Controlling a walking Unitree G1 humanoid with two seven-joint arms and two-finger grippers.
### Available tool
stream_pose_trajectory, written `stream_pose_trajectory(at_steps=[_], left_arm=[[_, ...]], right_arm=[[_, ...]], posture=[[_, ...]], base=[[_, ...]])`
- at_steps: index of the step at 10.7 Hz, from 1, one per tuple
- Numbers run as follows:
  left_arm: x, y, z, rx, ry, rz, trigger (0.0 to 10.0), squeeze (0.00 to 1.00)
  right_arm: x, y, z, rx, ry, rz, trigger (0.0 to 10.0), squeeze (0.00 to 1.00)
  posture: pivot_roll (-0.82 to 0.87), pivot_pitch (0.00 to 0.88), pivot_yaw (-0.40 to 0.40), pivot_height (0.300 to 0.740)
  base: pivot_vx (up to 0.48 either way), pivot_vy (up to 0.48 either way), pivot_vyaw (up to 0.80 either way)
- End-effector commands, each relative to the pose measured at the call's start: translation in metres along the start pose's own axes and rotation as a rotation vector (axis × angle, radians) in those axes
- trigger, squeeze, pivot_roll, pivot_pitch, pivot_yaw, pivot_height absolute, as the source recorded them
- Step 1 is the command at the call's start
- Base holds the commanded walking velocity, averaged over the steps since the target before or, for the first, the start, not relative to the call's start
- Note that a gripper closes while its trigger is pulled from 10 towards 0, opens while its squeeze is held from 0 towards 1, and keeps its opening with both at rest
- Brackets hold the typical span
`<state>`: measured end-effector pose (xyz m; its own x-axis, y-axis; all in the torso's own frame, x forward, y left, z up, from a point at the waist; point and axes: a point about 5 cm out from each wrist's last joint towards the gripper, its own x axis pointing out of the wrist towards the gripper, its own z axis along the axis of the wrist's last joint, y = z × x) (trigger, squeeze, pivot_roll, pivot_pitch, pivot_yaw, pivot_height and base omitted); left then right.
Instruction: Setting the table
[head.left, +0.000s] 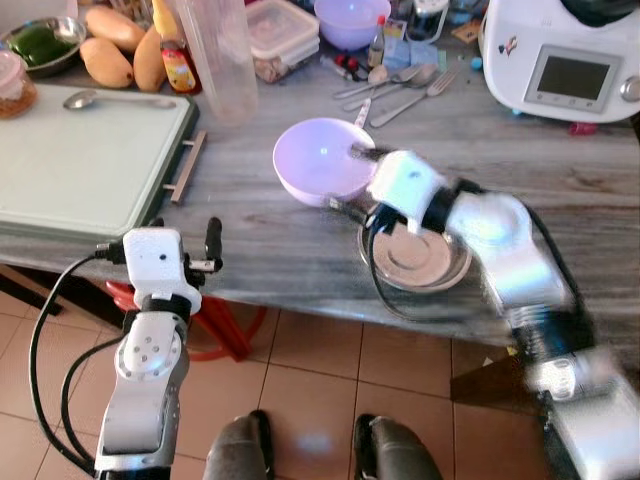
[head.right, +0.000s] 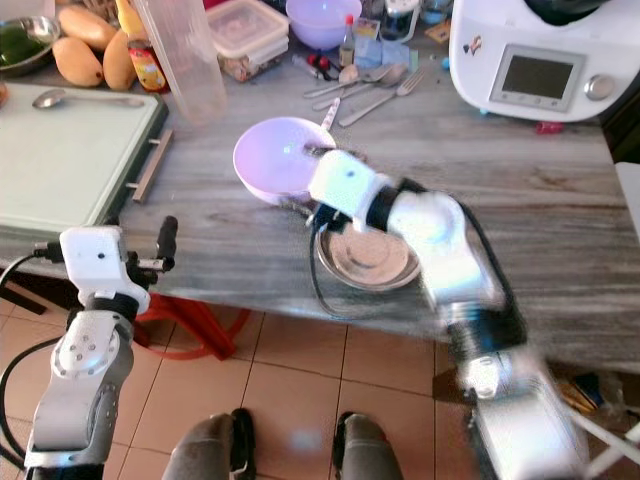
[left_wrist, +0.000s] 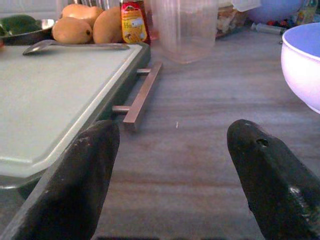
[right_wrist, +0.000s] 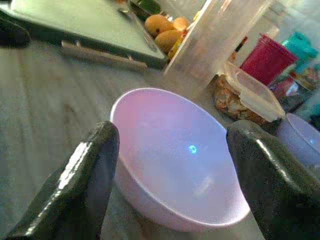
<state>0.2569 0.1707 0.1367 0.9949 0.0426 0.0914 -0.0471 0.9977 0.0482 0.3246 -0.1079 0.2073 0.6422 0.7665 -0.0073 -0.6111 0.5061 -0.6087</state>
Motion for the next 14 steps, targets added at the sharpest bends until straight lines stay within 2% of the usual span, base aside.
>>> stream_pose_trajectory(at_steps=[1,2,3,5,7,8,10,14], left_arm=[[0.000,0.002,-0.001,0.006,0.002,0.008,10.0,0.00],[0.000,0.001,-0.001,-0.001,0.000,0.005,10.0,0.00],[0.000,0.001,-0.001,-0.002,0.001,-0.003,10.0,0.00],[0.001,0.001,-0.001,0.000,0.002,-0.008,10.0,0.00],[0.003,0.001,-0.001,0.000,0.003,-0.003,10.0,0.00],[0.002,0.002,-0.001,0.001,0.004,0.003,10.0,0.00],[0.000,0.005,-0.001,0.012,0.008,0.007,10.0,0.00],[0.001,0.006,-0.001,0.017,0.008,0.004,10.0,0.00]], right_arm=[[-0.009,0.002,-0.002,0.127,0.021,-0.132,10.0,0.00],[-0.012,0.006,-0.005,0.172,0.032,-0.178,10.0,0.00],[-0.018,0.011,-0.006,0.218,0.041,-0.264,10.0,1.00],[-0.022,0.017,-0.003,0.264,0.048,-0.354,10.0,1.00],[-0.022,0.036,-0.014,0.359,0.121,-0.392,10.0,0.07],[-0.022,0.038,-0.017,0.385,0.145,-0.403,10.0,0.00],[-0.025,0.041,-0.027,0.465,0.191,-0.433,10.0,0.00],[-0.032,0.052,-0.039,0.538,0.303,-0.466,10.0,0.00]], posture=[[-0.03,0.187,0.020,0.740],[-0.03,0.189,0.024,0.740],[-0.03,0.189,0.032,0.740],[-0.04,0.190,0.034,0.740],[-0.03,0.192,0.033,0.740],[-0.03,0.193,0.032,0.740],[-0.02,0.195,0.029,0.740],[-0.02,0.198,0.033,0.740]], base=[[0.000,0.000,0.00],[0.000,0.000,0.00],[0.000,0.000,0.00],[0.000,0.000,0.00],[0.000,0.000,0.00],[0.000,0.000,0.00],[0.000,0.000,0.00],[0.000,0.000,0.00]])
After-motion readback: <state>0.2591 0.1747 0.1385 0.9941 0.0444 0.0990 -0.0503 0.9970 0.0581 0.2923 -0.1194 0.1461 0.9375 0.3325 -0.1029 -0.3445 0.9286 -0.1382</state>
